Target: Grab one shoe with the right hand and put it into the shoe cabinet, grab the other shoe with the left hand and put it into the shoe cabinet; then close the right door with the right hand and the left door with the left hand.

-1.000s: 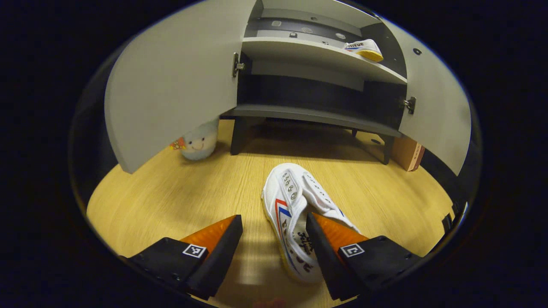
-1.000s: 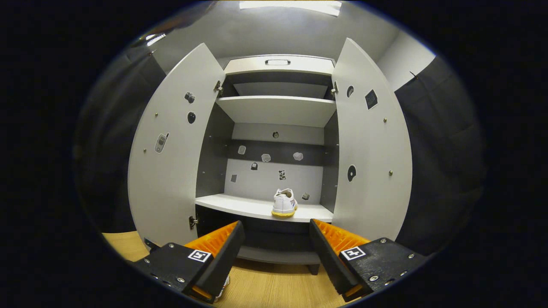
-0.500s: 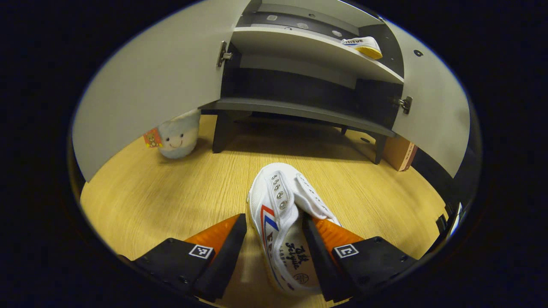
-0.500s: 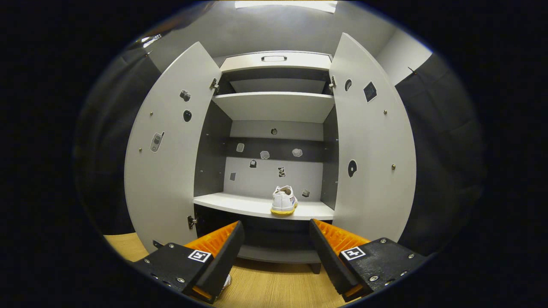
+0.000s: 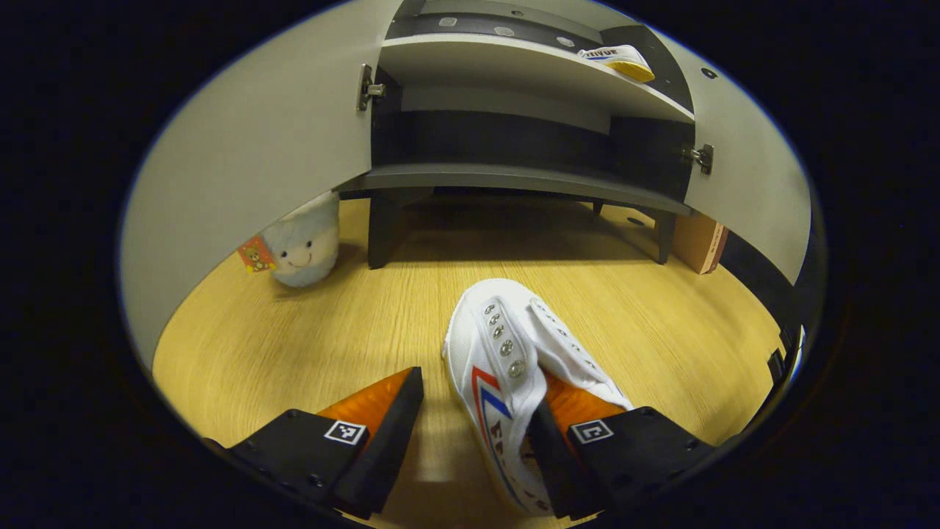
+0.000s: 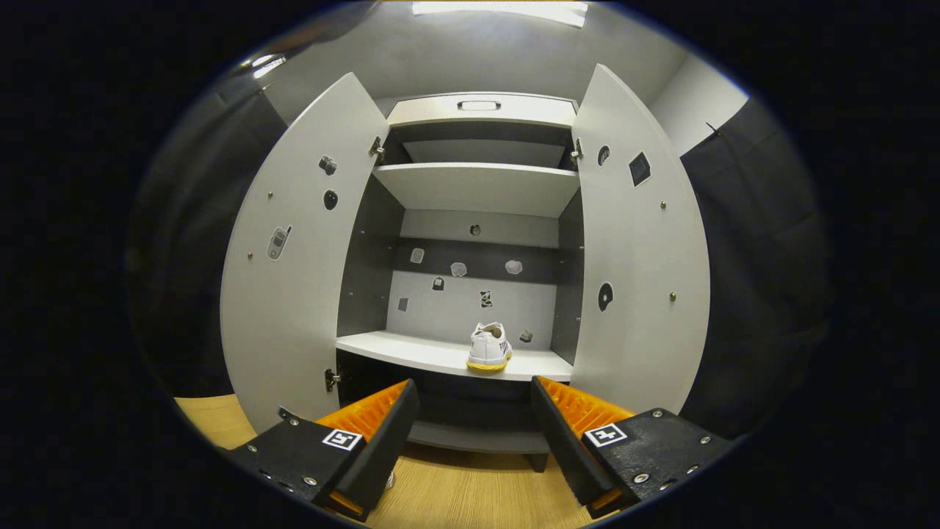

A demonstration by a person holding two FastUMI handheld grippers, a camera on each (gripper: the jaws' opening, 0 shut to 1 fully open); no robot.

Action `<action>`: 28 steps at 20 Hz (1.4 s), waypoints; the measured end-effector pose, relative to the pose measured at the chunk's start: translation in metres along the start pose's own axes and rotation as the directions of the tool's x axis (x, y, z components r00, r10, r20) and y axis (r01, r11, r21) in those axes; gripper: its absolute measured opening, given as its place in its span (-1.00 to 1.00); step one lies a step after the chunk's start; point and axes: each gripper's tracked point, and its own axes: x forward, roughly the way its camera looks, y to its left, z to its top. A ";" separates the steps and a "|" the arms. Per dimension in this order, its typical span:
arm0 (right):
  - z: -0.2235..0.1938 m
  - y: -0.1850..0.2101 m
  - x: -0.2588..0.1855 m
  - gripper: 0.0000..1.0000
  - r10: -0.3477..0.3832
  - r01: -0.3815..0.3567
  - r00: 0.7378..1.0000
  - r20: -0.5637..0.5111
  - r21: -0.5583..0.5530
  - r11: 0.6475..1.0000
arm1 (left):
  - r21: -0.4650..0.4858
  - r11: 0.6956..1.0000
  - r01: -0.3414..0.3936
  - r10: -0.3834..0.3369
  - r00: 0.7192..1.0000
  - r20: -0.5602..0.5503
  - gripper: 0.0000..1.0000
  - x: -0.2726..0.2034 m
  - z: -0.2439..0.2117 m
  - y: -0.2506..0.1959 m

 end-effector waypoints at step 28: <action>0.006 -0.038 -0.008 0.88 -0.108 0.108 0.994 0.018 0.001 0.994 | -0.063 0.997 -0.054 0.079 0.846 0.527 -0.78 -0.200 0.346 -0.005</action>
